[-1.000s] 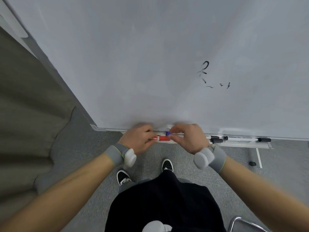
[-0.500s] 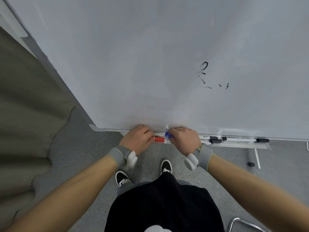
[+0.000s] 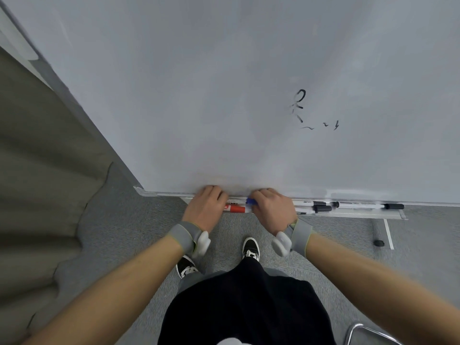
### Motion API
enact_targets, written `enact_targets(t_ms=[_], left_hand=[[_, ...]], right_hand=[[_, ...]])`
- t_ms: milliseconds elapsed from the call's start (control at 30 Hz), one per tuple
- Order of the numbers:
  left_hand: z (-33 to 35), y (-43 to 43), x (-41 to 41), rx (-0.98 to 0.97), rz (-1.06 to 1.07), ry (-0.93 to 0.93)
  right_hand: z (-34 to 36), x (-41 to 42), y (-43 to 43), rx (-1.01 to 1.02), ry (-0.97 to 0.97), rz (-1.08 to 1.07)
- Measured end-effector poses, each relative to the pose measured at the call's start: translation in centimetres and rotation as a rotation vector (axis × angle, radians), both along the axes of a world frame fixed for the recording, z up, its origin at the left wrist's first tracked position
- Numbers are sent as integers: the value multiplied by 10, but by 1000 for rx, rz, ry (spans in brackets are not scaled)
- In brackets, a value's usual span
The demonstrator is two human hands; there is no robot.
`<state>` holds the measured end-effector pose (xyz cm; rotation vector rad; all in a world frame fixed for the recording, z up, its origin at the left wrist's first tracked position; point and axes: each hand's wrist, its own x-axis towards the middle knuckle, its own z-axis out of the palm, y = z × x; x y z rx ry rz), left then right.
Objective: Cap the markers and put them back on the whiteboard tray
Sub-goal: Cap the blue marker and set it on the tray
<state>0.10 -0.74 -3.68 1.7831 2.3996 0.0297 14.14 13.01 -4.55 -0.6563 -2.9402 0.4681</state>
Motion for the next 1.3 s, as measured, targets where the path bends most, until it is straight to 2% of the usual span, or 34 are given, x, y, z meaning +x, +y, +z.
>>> enact_targets(t_ms=[133,367,1033,1300], left_hand=[[-10,-5,5,22,2,54],[-19,-7,5,-9,0,134],[-26,-13,4,-72,-26,88],[-25,-10,2,19,29,56]], right_hand=[[5,1,-6,-42,106,82],[6,-2,-21,-93,110,169],[10,13,-20,-159,95,110],[16,22,-5,-218,137,12]])
